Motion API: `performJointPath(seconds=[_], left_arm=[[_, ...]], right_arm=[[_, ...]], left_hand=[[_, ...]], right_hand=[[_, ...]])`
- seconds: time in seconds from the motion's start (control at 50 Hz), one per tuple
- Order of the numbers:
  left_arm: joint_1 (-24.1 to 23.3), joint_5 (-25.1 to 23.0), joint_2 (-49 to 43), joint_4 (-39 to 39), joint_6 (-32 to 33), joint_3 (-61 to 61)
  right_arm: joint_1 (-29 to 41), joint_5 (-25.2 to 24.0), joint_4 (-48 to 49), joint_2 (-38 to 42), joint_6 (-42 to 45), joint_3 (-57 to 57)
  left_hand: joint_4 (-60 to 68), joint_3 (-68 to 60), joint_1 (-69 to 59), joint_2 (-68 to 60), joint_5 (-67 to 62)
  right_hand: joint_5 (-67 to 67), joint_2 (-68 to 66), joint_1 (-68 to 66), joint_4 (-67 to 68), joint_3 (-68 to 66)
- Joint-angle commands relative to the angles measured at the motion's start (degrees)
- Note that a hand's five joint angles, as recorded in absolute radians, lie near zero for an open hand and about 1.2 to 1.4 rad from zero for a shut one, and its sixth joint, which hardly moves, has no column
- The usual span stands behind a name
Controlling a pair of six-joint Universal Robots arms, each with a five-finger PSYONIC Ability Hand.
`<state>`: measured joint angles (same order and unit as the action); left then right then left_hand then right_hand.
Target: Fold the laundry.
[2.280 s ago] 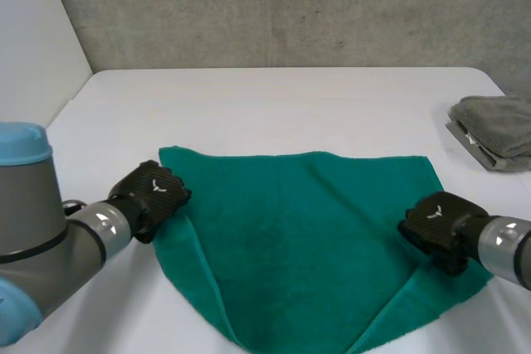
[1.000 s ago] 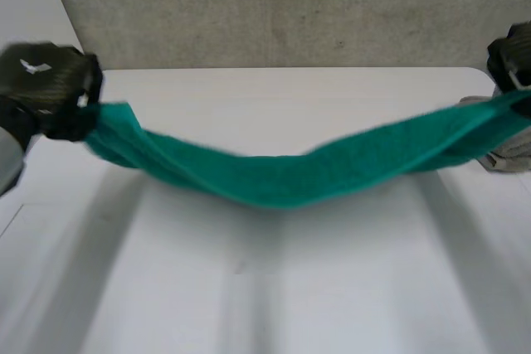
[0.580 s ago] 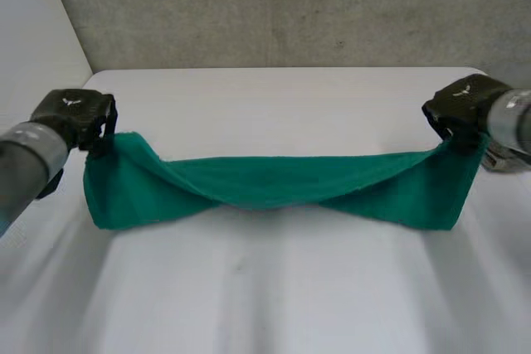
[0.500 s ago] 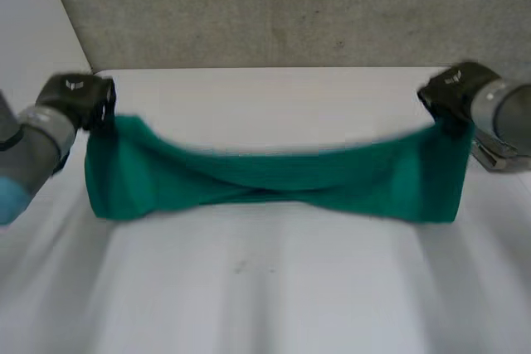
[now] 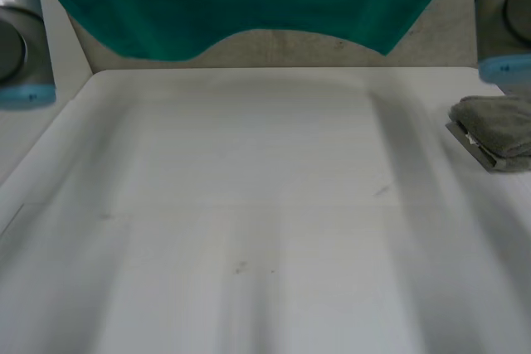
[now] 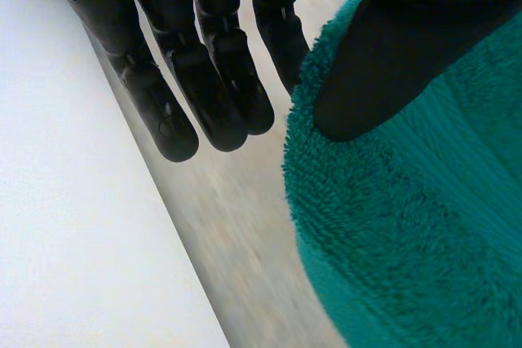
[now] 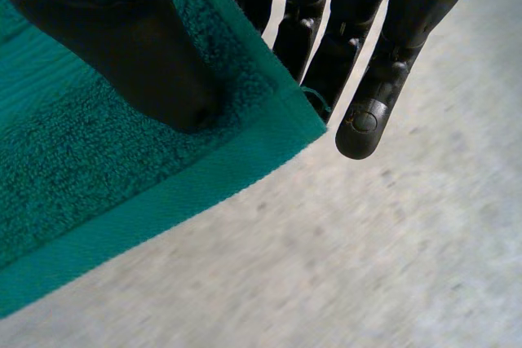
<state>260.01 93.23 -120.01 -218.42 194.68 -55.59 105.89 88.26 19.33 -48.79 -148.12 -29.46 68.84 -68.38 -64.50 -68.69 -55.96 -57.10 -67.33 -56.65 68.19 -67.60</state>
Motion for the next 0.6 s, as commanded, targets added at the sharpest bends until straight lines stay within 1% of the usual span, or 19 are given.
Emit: performJointPath(seconds=[0.02, 0.06, 0.14, 0.2, 0.26, 0.34, 0.36, 0.42, 0.44, 0.46, 0.48, 0.5, 0.52, 0.54, 0.56, 0.58, 0.6], left_arm=[[0.68, -2.08, -0.84, 0.54, -2.19, -14.52], [0.24, -2.79, -1.63, 0.63, -2.37, -17.69], [0.06, -4.28, -3.3, 0.89, -2.46, -24.29], [0.15, -5.25, -3.83, 1.06, -2.02, -28.25], [0.94, -5.61, -3.74, 1.59, -1.93, -31.15], [2.08, -6.4, -2.52, 4.13, -1.67, -35.37], [2.43, -6.66, -1.82, 5.01, -1.5, -36.25], [3.84, -7.71, 4.76, 10.54, 0.26, -40.2], [4.1, -8.15, 6.44, 12.12, 0.87, -41.25], [4.28, -8.68, 8.11, 13.88, 1.49, -42.31], [4.63, -9.81, 11.43, 17.38, 2.71, -44.58], [4.8, -10.26, 13.12, 19.24, 3.51, -45.65], [5.07, -10.7, 14.87, 21.17, 4.3, -46.62], [5.33, -11.14, 16.72, 23.19, 5.18, -47.58], [6.03, -11.84, 20.3, 27.3, 7.19, -49.33], [6.47, -12.2, 22.08, 29.78, 8.42, -50.22], [6.82, -12.37, 23.66, 32.24, 9.66, -50.84]], right_arm=[[0.02, -3.7, -5.27, 1.15, 0.2, -10.16], [-0.16, -6.24, -6.05, 1.5, 0.55, -15.76], [-0.42, -9.24, -6.93, 1.68, 1.17, -25.0], [-0.51, -9.95, -7.2, 1.5, 1.34, -30.54], [-0.6, -10.04, -8.16, 0.71, 1.95, -33.11], [-1.3, -10.22, -13.87, -1.74, 4.94, -36.54], [-2.0, -10.22, -17.27, -3.58, 6.51, -38.02], [-2.8, -10.22, -23.35, -7.19, 9.33, -40.75], [-3.15, -10.04, -27.46, -9.55, 11.17, -42.94], [-3.41, -9.78, -29.42, -10.7, 12.14, -44.18], [-3.59, -9.43, -31.53, -11.85, 13.02, -45.41], [-3.76, -9.34, -33.37, -12.9, 13.99, -46.55], [-4.81, -9.16, -37.39, -15.09, 15.83, -49.35], [-5.43, -9.16, -39.44, -16.5, 16.71, -50.86], [-6.13, -9.07, -41.37, -18.17, 17.77, -52.52], [-6.75, -9.07, -43.48, -20.19, 18.91, -54.28], [-8.23, -8.9, -47.07, -24.38, 21.79, -57.6]], left_hand=[[11.16, -11.62, -15.5, -11.31, -14.04], [11.16, -11.62, -15.5, -11.31, -14.04], [11.16, -11.62, -15.5, -11.31, -14.04], [11.16, -11.62, -15.5, -11.31, -14.04], [11.16, -11.62, -15.5, -11.31, -14.04], [11.16, -11.62, -15.5, -11.31, -14.04], [11.16, -11.62, -15.5, -11.31, -14.04], [11.16, -11.62, -15.5, -11.31, -14.04], [11.16, -11.62, -15.5, -11.31, -14.04], [11.16, -11.62, -15.5, -11.31, -14.04], [11.16, -11.62, -15.5, -11.31, -14.04], [11.16, -11.62, -15.5, -11.31, -14.04], [11.16, -11.62, -15.5, -11.31, -14.04], [11.16, -11.62, -15.5, -11.31, -14.04], [11.16, -11.62, -15.5, -11.31, -14.04], [11.16, -11.62, -15.5, -11.31, -14.04], [11.16, -11.62, -15.5, -11.31, -14.04]], right_hand=[[-12.9, -12.67, -23.35, 11.81, -12.4], [-12.9, -12.67, -23.35, 11.81, -12.4], [-12.9, -12.67, -23.35, 11.81, -12.4], [-12.9, -12.67, -23.35, 11.81, -12.4], [-12.9, -12.67, -23.35, 11.81, -12.4], [-12.9, -12.67, -23.35, 11.81, -12.4], [-12.9, -12.67, -23.35, 11.81, -12.4], [-12.9, -12.67, -23.35, 11.81, -12.4], [-12.9, -12.67, -23.35, 11.81, -12.4], [-12.9, -12.67, -23.35, 11.81, -12.4], [-12.9, -12.67, -23.35, 11.81, -12.4], [-12.9, -12.67, -23.35, 11.81, -12.4], [-12.9, -12.67, -23.35, 11.81, -12.4], [-12.9, -12.67, -23.35, 11.81, -12.4], [-12.9, -12.67, -23.35, 11.81, -12.4], [-12.9, -12.67, -23.35, 11.81, -12.4], [-12.9, -12.67, -23.35, 11.81, -12.4]])
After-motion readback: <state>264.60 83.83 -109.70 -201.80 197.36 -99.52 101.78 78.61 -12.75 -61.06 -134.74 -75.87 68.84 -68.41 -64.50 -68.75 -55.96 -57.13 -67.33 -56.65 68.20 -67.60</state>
